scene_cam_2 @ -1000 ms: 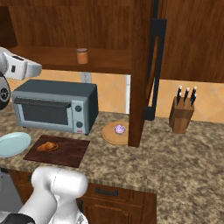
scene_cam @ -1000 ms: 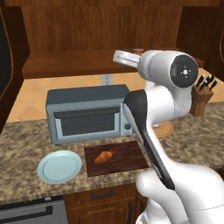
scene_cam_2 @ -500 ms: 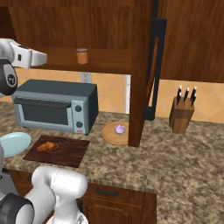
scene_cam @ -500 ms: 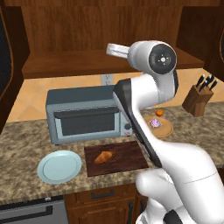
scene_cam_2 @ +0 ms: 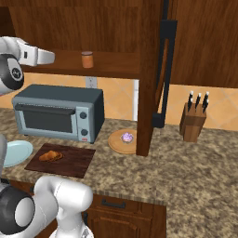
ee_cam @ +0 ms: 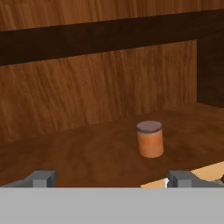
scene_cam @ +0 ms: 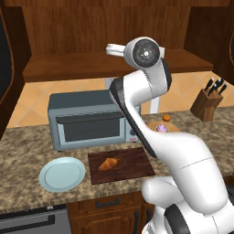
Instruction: From the different types of pastries on the counter, select a croissant and place it on the cutting board. Then retrieve a jar of jam from the cabinet and place it alongside the croissant on the cutting board.
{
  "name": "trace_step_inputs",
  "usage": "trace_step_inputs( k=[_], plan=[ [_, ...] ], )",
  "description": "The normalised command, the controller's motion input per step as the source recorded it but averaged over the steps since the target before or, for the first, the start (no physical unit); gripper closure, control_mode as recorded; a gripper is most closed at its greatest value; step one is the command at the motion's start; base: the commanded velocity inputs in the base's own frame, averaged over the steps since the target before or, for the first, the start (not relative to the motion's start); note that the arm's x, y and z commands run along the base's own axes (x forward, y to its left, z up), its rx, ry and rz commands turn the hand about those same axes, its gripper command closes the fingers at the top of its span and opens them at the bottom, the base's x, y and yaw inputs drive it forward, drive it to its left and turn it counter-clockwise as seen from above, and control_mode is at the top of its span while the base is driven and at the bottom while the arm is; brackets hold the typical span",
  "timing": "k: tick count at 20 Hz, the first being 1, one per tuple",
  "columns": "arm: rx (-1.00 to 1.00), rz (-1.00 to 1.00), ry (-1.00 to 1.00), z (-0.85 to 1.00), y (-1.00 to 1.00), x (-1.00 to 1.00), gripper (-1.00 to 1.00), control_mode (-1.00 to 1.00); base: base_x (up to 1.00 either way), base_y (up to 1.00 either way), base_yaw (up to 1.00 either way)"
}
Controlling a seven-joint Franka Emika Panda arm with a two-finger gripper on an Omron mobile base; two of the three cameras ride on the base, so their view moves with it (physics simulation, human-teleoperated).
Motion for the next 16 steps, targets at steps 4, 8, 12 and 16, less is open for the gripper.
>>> trace_step_inputs(
  k=[4, 8, 12, 16],
  plan=[
    [0.0, -0.18, 0.0, 0.0, 0.0, 0.47, -1.0, -1.0, 0.0, 0.0, 0.0],
    [0.0, -0.2, 0.0, 0.0, -0.05, 0.4, -1.0, -1.0, 0.0, 0.0, 0.0],
    [0.0, -0.23, 0.05, 0.0, -0.02, 0.04, -1.0, -1.0, 0.0, 0.0, 0.0],
    [0.0, -0.27, 0.04, 0.0, -0.02, 0.04, -1.0, -1.0, 0.0, 0.0, 0.0]
  ],
)
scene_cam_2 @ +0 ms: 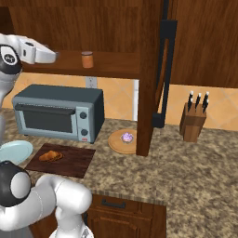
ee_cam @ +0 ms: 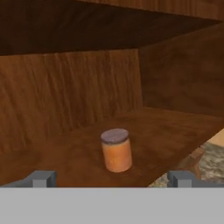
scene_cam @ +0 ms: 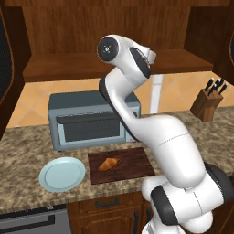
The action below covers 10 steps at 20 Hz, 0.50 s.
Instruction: From the different types of pastries on the counter, select a croissant and place it on the cutting board. Then retrieve a jar of jam from the cabinet and place it alongside the croissant on the cutting board.
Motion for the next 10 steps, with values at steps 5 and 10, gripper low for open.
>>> trace_step_inputs(
  k=[5, 10],
  plan=[
    [0.0, -0.23, 0.05, -0.04, -0.06, 0.26, -1.0, -1.0, 0.0, 0.0, 0.0],
    [0.0, -0.15, 0.09, -0.27, -0.13, 0.31, -1.0, -1.0, 0.0, 0.0, 0.0]
  ],
)
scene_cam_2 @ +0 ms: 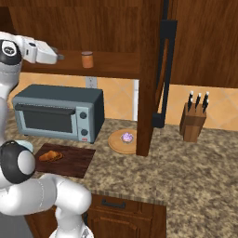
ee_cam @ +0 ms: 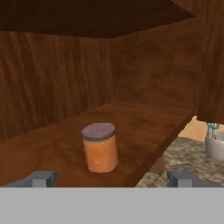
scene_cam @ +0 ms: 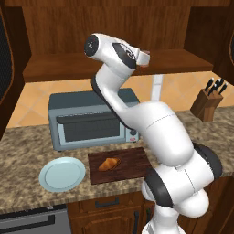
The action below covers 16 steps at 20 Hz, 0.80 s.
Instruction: From the different types of pastries on the counter, select a croissant and place it on the cutting board. Then retrieve a jar of jam from the cabinet and place it alongside the croissant on the cutting board.
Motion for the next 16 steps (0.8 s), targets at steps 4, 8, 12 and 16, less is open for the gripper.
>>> trace_step_inputs(
  k=[4, 8, 12, 16],
  plan=[
    [0.0, -0.05, 0.0, -0.02, -0.17, 0.16, -1.0, -1.0, 0.0, 0.0, 0.0],
    [0.0, -0.06, 0.0, -0.04, -0.11, 0.09, -1.0, -1.0, 0.0, 0.0, 0.0],
    [0.0, -0.06, 0.0, -0.17, -0.03, 0.21, -1.0, -1.0, 0.0, 0.0, 0.0],
    [0.0, -0.04, 0.0, -0.15, -0.04, 0.33, -1.0, -1.0, 0.0, 0.0, 0.0]
  ],
)
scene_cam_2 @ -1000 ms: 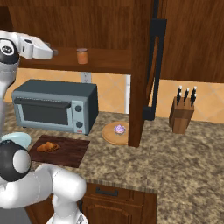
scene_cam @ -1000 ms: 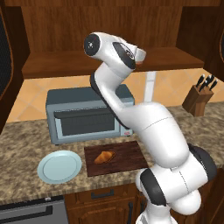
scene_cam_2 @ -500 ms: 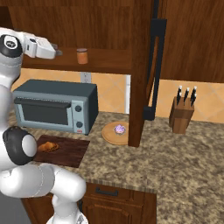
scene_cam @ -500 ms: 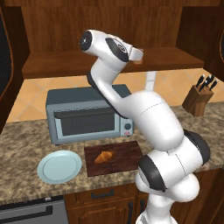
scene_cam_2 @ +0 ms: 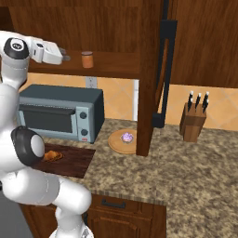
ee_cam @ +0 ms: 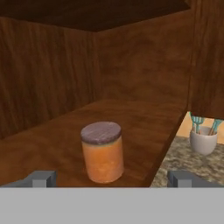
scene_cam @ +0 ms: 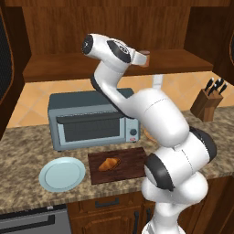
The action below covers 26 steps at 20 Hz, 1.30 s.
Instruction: From the different types of pastries on the counter, select a croissant and place it on the cutting board. Then retrieve a jar of jam from the cabinet and place it alongside the croissant on the cutting board.
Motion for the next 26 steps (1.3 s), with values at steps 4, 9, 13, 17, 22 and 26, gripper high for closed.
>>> trace_step_inputs(
  k=[4, 9, 13, 17, 22, 26],
  plan=[
    [0.0, -0.03, 0.0, -0.08, -0.12, 0.27, -1.0, -1.0, 0.0, 0.0, 0.0],
    [0.0, -0.04, 0.03, 0.0, -0.21, 0.12, -1.0, -1.0, 0.0, 0.0, 0.0],
    [0.0, -0.05, 0.05, -0.1, -0.2, 0.17, -1.0, -1.0, 0.0, 0.0, 0.0],
    [0.0, -0.05, 0.05, -0.12, -0.19, 0.23, -1.0, -1.0, 0.0, 0.0, 0.0],
    [0.0, -0.04, 0.03, -0.08, -0.24, 0.2, -1.0, -1.0, 0.0, 0.0, 0.0],
    [0.0, -0.03, 0.03, -0.07, -0.28, 0.17, -1.0, -1.0, 0.0, 0.0, 0.0]
  ],
)
